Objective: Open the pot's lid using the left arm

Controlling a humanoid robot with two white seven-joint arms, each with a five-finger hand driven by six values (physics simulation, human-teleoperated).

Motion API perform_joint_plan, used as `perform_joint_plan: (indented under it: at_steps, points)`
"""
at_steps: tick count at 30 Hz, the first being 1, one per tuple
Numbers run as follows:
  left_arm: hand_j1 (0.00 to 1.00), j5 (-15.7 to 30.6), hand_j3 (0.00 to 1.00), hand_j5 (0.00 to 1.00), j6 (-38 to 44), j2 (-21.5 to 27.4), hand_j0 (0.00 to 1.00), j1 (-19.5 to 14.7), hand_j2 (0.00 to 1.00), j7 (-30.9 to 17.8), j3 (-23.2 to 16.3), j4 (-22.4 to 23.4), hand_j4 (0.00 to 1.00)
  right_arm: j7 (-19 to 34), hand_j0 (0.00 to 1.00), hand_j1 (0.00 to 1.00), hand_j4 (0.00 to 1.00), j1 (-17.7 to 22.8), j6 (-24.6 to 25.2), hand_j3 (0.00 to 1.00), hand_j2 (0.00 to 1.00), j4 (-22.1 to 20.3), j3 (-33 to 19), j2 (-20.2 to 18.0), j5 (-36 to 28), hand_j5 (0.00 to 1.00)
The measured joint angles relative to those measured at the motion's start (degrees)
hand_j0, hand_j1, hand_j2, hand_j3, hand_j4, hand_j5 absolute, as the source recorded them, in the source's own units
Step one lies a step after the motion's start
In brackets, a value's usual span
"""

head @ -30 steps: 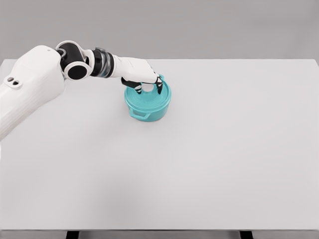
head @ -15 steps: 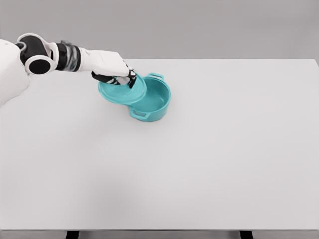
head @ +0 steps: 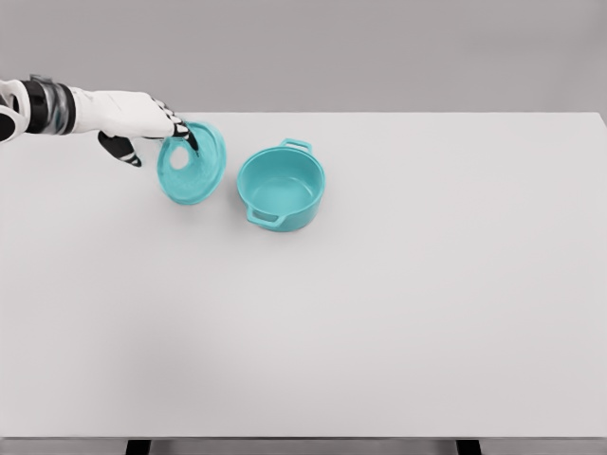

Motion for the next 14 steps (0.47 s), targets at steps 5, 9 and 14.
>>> perform_joint_plan:
  at_steps: [5, 9, 14]
  points:
    - [1.0, 0.1, 1.0, 1.0, 0.0, 0.1, 1.0, 0.0, 1.0, 0.0, 0.0, 0.2, 1.0, 0.0, 1.0, 1.0, 1.0, 0.0, 0.0, 1.0, 1.0, 0.0, 0.0, 0.0, 0.0, 1.0]
    - [1.0, 1.4, 1.0, 1.0, 0.0, 1.0, 1.0, 2.9, 1.0, 0.0, 0.1, 0.5, 1.0, 0.0, 1.0, 1.0, 1.0, 0.0, 0.0, 1.0, 1.0, 0.0, 0.0, 0.0, 0.0, 1.0]
    - [1.0, 7.6, 1.0, 1.0, 0.0, 4.2, 1.0, 3.8, 1.0, -0.1, 2.3, 5.5, 1.0, 0.0, 1.0, 1.0, 1.0, 0.0, 0.0, 1.0, 1.0, 0.0, 0.0, 0.0, 0.0, 1.0]
